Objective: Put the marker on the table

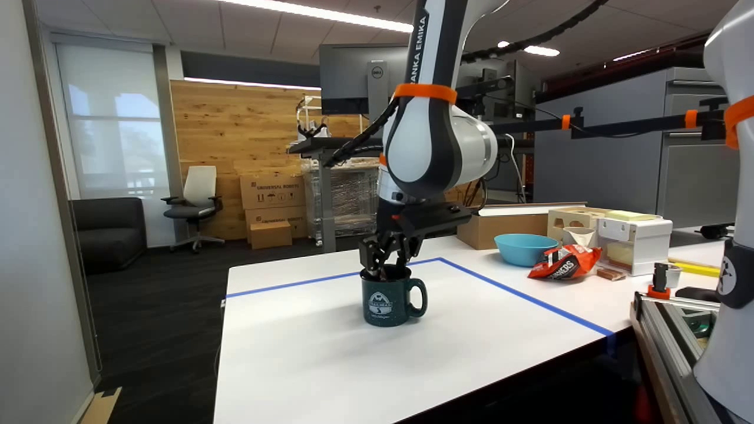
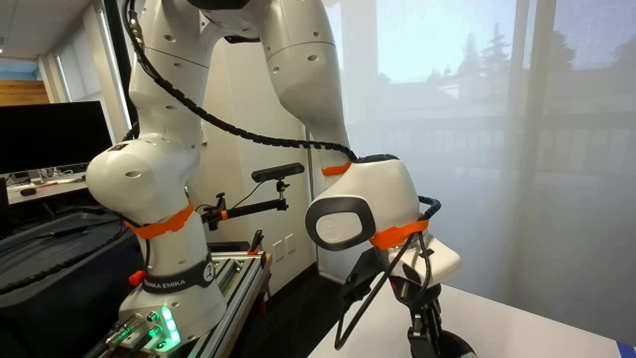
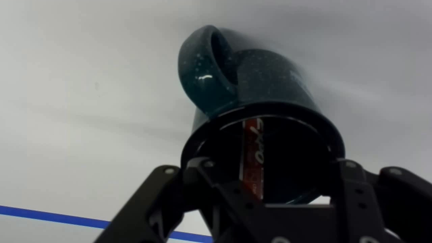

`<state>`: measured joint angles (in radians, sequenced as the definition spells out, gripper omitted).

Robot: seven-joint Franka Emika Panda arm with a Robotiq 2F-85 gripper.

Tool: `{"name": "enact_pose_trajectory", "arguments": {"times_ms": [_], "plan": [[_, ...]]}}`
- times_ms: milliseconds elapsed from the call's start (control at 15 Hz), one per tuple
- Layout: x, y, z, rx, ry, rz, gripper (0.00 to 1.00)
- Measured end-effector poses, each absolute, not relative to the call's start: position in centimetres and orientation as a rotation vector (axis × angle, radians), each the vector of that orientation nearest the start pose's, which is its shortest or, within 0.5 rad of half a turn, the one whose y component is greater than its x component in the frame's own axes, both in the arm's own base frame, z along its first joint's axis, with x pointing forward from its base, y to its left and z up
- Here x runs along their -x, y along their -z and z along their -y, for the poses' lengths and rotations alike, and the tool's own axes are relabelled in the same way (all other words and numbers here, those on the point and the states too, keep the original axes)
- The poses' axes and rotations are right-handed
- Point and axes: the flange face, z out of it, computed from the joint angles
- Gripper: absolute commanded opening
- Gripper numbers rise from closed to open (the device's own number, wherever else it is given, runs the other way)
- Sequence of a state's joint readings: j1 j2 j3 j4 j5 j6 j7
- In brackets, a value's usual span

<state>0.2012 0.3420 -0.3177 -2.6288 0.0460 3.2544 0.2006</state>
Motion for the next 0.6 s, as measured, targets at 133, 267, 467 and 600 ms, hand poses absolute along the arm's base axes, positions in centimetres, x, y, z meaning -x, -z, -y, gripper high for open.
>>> {"name": "enact_pose_trajectory", "arguments": {"times_ms": [133,267,467,600], "plan": [[-44.26,-16.69,6.67,3.150,0.486,-0.509,0.65],[-44.32,-16.58,6.76,3.152,0.483,-0.495,0.62],[-44.41,-16.29,6.91,3.155,0.478,-0.485,0.42],[-44.44,-16.12,7.01,3.159,0.475,-0.476,0.21]]}}
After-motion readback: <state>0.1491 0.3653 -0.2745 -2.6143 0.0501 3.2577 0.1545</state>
